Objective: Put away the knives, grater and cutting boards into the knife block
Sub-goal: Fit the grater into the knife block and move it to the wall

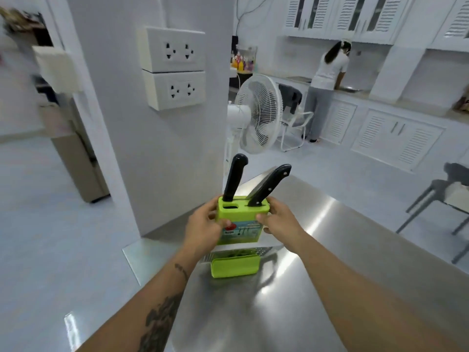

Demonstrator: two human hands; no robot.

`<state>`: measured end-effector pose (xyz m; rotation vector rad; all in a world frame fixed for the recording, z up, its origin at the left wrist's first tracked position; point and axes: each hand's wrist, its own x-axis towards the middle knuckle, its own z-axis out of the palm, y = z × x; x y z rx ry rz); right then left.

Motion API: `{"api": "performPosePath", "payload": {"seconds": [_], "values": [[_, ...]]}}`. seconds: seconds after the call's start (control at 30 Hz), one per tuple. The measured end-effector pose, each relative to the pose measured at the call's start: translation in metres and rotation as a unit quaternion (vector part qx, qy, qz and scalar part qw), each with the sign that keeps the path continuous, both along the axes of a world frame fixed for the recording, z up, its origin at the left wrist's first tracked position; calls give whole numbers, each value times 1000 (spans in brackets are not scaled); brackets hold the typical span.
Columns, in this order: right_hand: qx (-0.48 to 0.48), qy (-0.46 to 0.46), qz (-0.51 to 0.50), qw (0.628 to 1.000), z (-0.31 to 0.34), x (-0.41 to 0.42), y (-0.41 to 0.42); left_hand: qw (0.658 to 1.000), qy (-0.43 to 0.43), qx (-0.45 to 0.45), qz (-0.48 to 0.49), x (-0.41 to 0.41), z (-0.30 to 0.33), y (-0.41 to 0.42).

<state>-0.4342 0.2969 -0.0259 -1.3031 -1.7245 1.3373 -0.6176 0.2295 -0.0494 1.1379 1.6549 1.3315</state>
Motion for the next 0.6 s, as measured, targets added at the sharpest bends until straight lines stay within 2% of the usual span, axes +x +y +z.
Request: {"api": "performPosePath", "payload": {"seconds": [0.3, 0.6], "values": [[-17, -12, 28, 999, -6, -72, 64, 996, -46, 14, 77, -46, -12, 36], [-42, -14, 43, 998, -7, -124, 102, 982, 83, 28, 169, -71, -22, 48]]}}
